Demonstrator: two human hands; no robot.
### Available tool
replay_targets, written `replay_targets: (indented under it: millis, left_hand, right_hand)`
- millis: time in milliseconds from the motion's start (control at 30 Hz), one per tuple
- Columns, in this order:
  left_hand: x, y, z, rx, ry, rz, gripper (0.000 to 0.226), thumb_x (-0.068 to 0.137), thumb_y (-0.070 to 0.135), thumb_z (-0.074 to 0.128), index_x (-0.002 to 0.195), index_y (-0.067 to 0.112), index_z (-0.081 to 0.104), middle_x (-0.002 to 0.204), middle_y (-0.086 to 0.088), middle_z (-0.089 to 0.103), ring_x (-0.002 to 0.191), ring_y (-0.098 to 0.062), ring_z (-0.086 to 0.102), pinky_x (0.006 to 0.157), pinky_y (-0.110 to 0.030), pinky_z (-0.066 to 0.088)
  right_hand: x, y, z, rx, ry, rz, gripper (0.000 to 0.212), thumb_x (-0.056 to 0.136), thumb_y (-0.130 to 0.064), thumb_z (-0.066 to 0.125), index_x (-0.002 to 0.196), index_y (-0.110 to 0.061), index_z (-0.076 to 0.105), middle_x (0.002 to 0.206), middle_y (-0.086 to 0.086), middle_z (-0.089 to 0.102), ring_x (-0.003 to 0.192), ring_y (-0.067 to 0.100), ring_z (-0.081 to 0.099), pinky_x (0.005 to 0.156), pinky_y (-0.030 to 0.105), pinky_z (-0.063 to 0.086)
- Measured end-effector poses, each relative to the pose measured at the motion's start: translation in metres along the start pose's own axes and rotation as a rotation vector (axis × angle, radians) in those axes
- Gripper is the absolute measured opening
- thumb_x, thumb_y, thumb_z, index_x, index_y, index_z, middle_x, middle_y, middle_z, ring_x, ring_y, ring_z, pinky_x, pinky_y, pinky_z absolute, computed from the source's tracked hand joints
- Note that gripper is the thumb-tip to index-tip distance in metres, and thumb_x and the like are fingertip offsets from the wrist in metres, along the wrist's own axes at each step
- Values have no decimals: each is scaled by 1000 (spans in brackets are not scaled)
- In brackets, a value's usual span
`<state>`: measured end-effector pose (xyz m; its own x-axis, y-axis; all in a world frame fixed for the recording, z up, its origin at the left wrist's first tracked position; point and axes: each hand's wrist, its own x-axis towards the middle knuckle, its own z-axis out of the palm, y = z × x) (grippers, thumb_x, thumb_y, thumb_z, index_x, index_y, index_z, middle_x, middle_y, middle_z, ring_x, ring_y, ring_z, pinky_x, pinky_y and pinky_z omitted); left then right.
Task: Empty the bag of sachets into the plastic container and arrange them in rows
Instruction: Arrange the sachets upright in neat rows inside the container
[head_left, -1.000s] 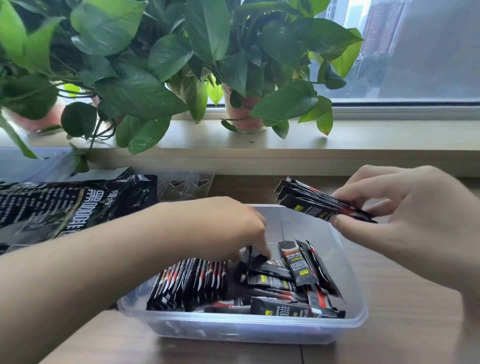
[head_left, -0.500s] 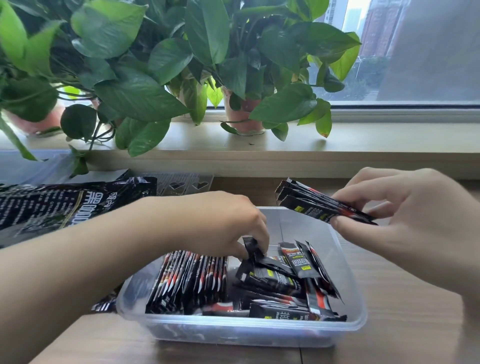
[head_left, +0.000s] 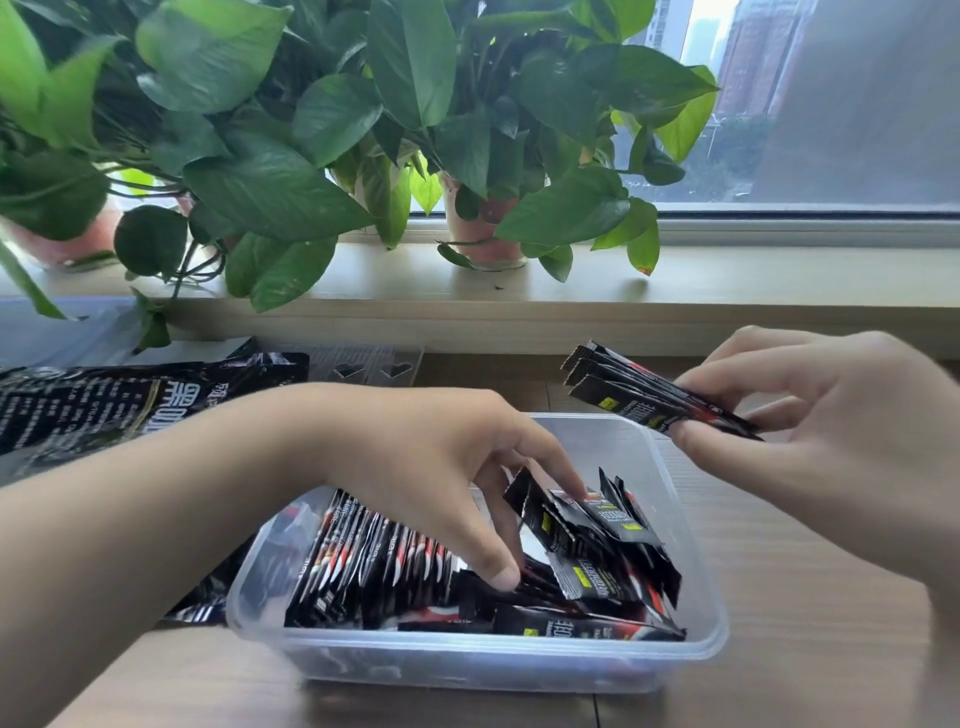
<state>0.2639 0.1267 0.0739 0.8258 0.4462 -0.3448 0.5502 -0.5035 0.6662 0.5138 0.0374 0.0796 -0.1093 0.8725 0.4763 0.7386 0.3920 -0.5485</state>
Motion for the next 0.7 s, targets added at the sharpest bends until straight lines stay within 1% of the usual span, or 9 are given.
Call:
replay_targets:
  millis: [67,133,300,400,467,533,600,633,700]
  left_hand:
    - [3,4,5,-19,32,-20,57,77,43,84,127,42,59,105,-2,78,84,4,73,76,-14,55]
    - [6,9,12,-143,56,-61,48,81,45,80,124,33,63,96,-6,79,79,-8,76,71,-15,56]
    - [8,18,17,-366,65,-91,27,96,16,65,122,12,65,73,7,74,80,-18,77,75,-28,62]
    - [11,19,20,-391,204,-111,28,97,1,48,112,5,70,86,-7,68,83,-27,77,78,-36,64]
    - [14,19,23,-399,274,-154,32,95,2,42,107,5,72,99,-12,68,85,-30,77,81,-41,63]
    - [16,21,25,-402,293,-172,26,90,22,53,103,12,74,105,-7,73,84,-28,78,85,-42,62]
    - [15,21,27,-313,279,-173,29,84,43,69,103,22,73,97,-4,78,81,-19,78,86,-38,61]
    - [16,21,28,-248,290,-182,29,83,45,75,103,24,72,89,-4,79,77,-14,78,84,-35,62]
    - [19,20,29,-165,348,-197,19,87,36,75,100,23,72,78,-3,79,69,-9,77,77,-28,62]
  right_hand:
    - [0,-1,0,3,8,9,25,70,-23,78,84,-44,74,84,-15,70,67,5,67,56,2,43]
    - [0,-2,0,4,8,14,25,70,-23,77,83,-43,74,83,-15,70,66,6,67,53,1,41]
    - [0,-1,0,-6,5,18,21,71,-24,76,80,-42,74,83,-14,69,65,7,68,53,4,43]
    - [0,-1,0,-2,11,14,21,71,-24,76,80,-42,75,83,-14,70,63,7,68,53,6,45]
    - [0,0,0,-9,13,13,21,71,-25,76,81,-43,75,84,-14,70,63,8,68,53,12,47]
    - [0,0,0,-11,16,13,20,72,-25,76,81,-42,75,84,-13,70,64,9,68,53,12,46]
    - [0,0,-1,-5,20,12,20,72,-25,77,81,-42,75,85,-13,70,65,9,68,53,10,45]
    - [0,0,-1,-1,22,13,20,72,-26,78,81,-43,75,85,-13,70,65,9,69,53,12,46]
    - [-1,0,-1,16,30,11,20,71,-28,81,82,-45,74,86,-13,70,64,9,68,54,14,47]
